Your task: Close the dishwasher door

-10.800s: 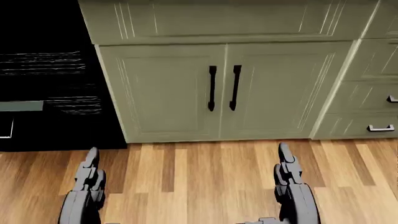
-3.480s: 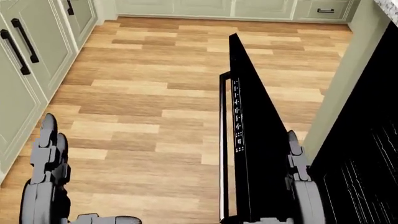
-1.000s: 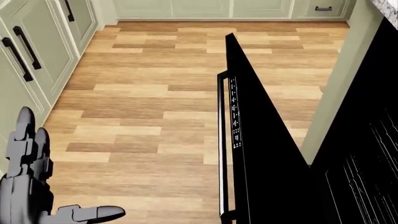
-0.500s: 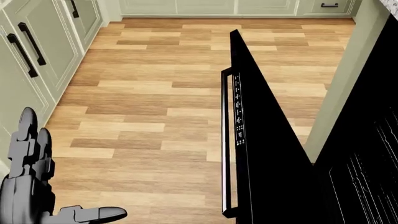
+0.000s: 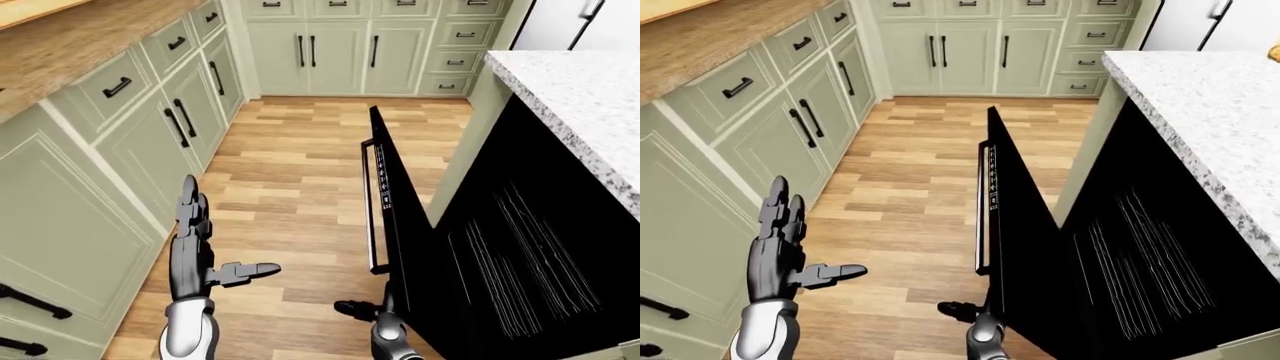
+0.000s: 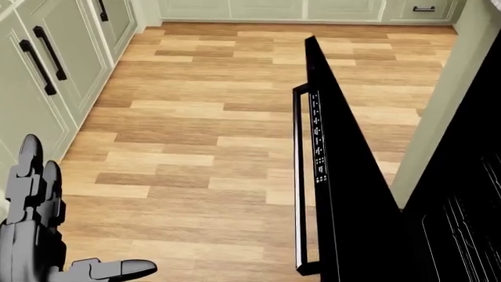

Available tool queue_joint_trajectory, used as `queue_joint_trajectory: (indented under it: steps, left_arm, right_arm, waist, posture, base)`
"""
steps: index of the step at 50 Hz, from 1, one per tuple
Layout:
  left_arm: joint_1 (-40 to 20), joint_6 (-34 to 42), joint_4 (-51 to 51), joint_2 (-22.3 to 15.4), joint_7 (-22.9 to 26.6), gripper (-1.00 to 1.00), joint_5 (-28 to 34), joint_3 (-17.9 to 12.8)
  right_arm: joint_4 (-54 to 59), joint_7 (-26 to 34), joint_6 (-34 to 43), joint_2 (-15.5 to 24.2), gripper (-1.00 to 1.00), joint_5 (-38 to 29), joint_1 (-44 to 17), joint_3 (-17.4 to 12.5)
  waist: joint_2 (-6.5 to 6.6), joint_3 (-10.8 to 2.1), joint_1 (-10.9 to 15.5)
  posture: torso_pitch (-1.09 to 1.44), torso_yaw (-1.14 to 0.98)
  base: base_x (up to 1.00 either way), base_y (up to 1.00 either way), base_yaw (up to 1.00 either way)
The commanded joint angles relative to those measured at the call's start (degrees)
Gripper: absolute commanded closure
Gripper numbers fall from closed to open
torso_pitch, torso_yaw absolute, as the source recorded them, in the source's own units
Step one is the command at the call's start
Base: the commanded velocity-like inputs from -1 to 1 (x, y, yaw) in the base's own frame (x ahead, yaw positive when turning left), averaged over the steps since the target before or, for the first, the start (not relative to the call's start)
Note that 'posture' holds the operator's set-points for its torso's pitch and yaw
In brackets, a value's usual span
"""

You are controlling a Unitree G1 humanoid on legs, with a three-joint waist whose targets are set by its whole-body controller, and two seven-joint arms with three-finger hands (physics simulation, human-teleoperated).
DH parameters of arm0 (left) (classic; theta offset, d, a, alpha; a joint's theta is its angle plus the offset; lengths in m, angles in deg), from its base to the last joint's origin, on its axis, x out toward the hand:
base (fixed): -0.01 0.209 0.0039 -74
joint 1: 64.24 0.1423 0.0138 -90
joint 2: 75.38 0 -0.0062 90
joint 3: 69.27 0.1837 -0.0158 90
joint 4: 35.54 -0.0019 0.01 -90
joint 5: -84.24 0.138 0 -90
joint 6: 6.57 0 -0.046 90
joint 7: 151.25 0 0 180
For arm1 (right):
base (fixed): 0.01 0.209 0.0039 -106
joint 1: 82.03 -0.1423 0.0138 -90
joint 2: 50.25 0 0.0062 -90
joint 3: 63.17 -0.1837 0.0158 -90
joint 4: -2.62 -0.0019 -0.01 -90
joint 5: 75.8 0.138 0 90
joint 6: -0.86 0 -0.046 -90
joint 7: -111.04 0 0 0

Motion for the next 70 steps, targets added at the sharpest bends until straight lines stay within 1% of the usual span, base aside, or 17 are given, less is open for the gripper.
queue_joint_trajectory:
  steps: [1, 10, 12, 19, 23, 24, 29, 33, 37, 45, 52, 57, 62, 70]
  left_arm:
    - [-0.81, -1.71, 2.57, -0.23, -0.07, -1.0, -0.08, -0.14]
    - [-1.11, -1.75, 2.29, -0.35, -0.17, -1.0, -0.05, -0.32]
    - [-1.67, -1.66, 1.67, -0.63, -0.22, -1.0, -0.38, -0.86]
    - [-1.56, -1.64, 1.82, -0.57, -0.25, -1.0, -0.33, -0.78]
    - [-1.53, -1.52, 2.0, -0.57, -0.24, -1.0, -0.42, -0.86]
    - [-1.47, -1.54, 2.07, -0.53, -0.25, -1.0, -0.36, -0.79]
    - [-1.43, -1.48, 2.22, -0.54, -0.23, -1.0, -0.38, -0.87]
    - [-1.3, -1.38, 2.5, -0.51, -0.16, -1.0, -0.43, -0.88]
    - [-1.26, -1.4, 2.53, -0.47, -0.18, -1.0, -0.35, -0.83]
    - [-0.99, -1.51, 2.74, -0.34, -0.19, -1.0, -0.17, -0.6]
    - [-0.99, -1.51, 2.75, -0.31, -0.23, -1.0, -0.14, -0.53]
    - [-1.13, -1.68, 2.37, -0.35, -0.28, -1.0, -0.05, -0.47]
    - [-1.15, -1.85, 2.13, -0.34, -0.3, -1.0, -0.01, -0.37]
    - [-1.45, -2.48, 1.07, -0.31, -0.56, -1.0, 0.37, 0.02]
  right_arm:
    - [-2.95, -3.05, -3.33, 1.71, -1.0, 1.15, -1.68, -0.7]
    - [-2.98, -5.26, -5.5, 2.09, -1.0, 2.31, -1.31, -0.75]
    - [-3.0, -6.24, -5.8, 2.27, -1.0, 2.44, -1.35, -0.72]
    - [-3.0, -9.27, -6.46, 2.68, -1.0, 1.88, -1.34, -0.05]
    - [-3.0, -12.32, -6.92, 3.11, -1.0, 0.98, -1.13, 0.12]
    - [-3.0, -12.23, -7.05, 3.15, -1.0, 1.02, -1.18, 0.11]
    - [-3.03, -17.86, -8.42, 3.61, -1.0, 0.26, -1.05, 0.39]
    - [-3.05, -19.53, -9.17, 3.83, -1.0, 0.22, -1.08, 0.59]
    - [-3.07, -19.75, -9.49, 4.27, -1.0, 0.43, -0.96, 0.61]
    - [-3.19, -17.71, -10.64, 5.4, -1.0, 2.75, -0.87, 0.27]
    - [-3.3, -18.89, -11.65, 6.85, -1.0, 4.16, -0.6, 0.47]
    - [-3.33, -18.75, -12.16, 7.42, -1.0, 5.32, -0.28, 0.39]
    - [-3.37, -19.72, -12.85, 7.63, -1.0, 5.29, 0.06, 1.06]
    - [-3.45, -18.96, -13.99, 8.95, -1.0, 7.12, 1.23, 0.65]
  waist:
    - [-0.04, -1.19, -0.38]
    - [0.09, -1.14, -0.2]
    - [0.1, -1.1, -0.2]
    - [0.18, -1.04, -0.15]
    - [0.18, -1.01, -0.1]
    - [0.18, -1.01, -0.09]
    - [0.17, -1.07, -0.04]
    - [0.22, -1.09, -0.05]
    - [0.2, -1.04, -0.18]
    - [0.07, -0.72, -0.43]
    - [-0.13, -0.47, -0.27]
    - [-0.27, -0.47, -0.06]
    - [-0.37, -0.62, 0.0]
    - [-0.3, -0.71, -0.02]
  posture:
    - [0.0, 0.0]
    - [0.0, 0.0]
    - [0.0, 0.0]
    - [0.0, 0.0]
    - [0.0, 0.0]
    - [0.0, 0.0]
    - [0.0, 0.0]
    - [0.0, 0.0]
    - [0.0, 0.0]
    - [0.0, 0.0]
    - [0.0, 0.0]
    - [0.0, 0.0]
    - [0.0, 0.0]
    - [0.0, 0.0]
  base:
    - [0.0, 0.0, 0.0]
    - [0.0, 0.0, 0.0]
    - [0.0, 0.0, 0.0]
    - [0.0, 0.0, 0.0]
    - [0.0, 0.0, 0.0]
    - [0.0, 0.0, 0.0]
    - [0.0, 0.0, 0.0]
    - [0.0, 0.0, 0.0]
    - [0.0, 0.0, 0.0]
    - [0.0, 0.0, 0.0]
    - [0.0, 0.0, 0.0]
    - [0.0, 0.0, 0.0]
    - [0.0, 0.0, 0.0]
    - [0.0, 0.0, 0.0]
